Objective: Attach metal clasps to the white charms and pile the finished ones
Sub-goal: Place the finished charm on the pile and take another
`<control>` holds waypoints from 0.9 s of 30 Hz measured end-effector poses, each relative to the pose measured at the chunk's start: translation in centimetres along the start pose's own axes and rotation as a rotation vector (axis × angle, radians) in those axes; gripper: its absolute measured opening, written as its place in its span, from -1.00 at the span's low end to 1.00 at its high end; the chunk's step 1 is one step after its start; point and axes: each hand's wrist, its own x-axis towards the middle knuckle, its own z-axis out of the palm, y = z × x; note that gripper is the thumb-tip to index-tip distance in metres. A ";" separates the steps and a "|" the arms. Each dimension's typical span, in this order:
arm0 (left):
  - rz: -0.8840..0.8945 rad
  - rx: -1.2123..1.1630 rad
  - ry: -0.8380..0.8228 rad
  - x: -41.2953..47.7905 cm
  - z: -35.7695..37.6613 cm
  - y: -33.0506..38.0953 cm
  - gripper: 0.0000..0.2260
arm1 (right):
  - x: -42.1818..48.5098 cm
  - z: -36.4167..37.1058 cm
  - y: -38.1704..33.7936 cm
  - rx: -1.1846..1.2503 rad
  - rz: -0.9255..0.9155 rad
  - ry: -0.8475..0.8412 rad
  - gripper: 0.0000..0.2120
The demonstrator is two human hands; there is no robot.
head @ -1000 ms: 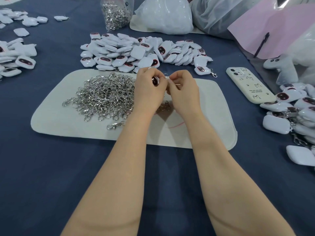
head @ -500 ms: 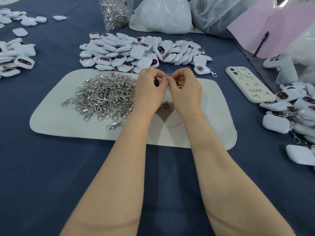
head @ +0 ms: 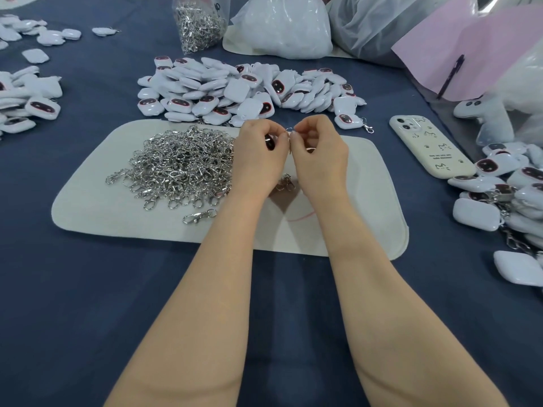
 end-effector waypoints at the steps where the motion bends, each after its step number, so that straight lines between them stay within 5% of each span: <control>1: 0.003 0.001 0.002 0.0 0.0 0.0 -0.92 | 0.0 0.0 0.0 0.000 0.000 -0.004 -0.89; 27: -0.016 -0.007 0.006 -0.3 0.1 0.4 -0.94 | -0.3 0.5 0.2 -0.158 -0.044 -0.013 -0.92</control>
